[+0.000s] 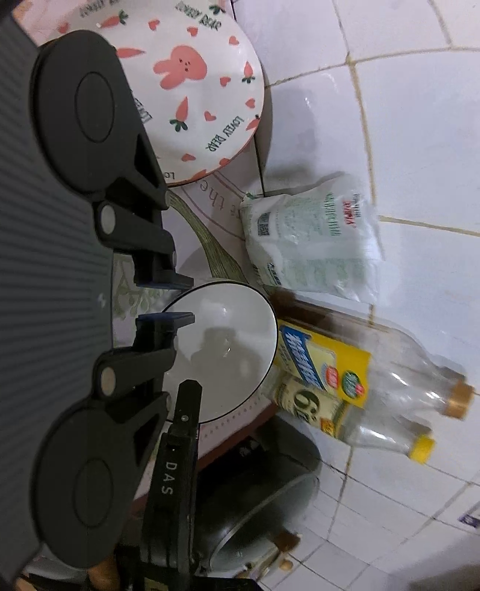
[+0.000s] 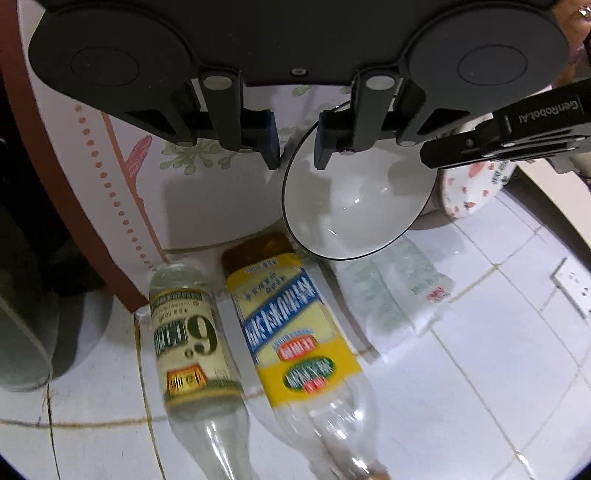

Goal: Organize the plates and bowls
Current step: 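Lift the small white bowl with both tools over the nested bowls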

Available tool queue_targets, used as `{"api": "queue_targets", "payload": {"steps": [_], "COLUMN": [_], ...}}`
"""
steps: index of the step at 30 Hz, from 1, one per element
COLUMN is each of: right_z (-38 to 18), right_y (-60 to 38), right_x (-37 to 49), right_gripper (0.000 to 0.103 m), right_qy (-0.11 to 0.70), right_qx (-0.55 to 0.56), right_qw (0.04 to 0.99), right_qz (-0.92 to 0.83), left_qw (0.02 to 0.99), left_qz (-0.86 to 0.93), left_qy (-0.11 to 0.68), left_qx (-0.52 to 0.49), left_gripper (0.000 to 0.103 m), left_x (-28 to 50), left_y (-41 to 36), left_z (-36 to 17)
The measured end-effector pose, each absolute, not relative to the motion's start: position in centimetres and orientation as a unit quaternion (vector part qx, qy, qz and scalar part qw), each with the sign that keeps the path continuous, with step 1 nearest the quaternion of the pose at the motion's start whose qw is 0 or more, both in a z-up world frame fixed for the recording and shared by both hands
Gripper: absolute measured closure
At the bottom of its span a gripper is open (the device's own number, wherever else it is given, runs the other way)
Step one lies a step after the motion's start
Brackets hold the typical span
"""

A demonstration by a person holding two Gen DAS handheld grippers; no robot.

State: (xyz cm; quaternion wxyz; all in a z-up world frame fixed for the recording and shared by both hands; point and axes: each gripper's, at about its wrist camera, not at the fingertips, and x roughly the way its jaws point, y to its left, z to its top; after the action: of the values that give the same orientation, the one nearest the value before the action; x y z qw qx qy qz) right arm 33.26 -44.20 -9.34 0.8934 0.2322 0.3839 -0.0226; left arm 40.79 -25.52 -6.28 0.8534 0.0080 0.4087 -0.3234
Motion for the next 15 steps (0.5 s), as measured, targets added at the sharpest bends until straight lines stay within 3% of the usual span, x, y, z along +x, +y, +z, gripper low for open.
{"api": "queue_targets", "payload": {"steps": [15], "right_z": [0.1], "right_y": [-39.4], "right_x": [25.6], "right_gripper": [0.078], "right_qy": [0.344], "right_qx": [0.180], "right_qw": [0.922], "right_qz": [0.005], "left_qw": [0.877], "left_qz": [-0.308], "left_qy": [0.368], "left_qx": [-0.018], "left_gripper": [0.092], "left_x": [31.6], "left_y": [-19.2], "left_z": [1.1]}}
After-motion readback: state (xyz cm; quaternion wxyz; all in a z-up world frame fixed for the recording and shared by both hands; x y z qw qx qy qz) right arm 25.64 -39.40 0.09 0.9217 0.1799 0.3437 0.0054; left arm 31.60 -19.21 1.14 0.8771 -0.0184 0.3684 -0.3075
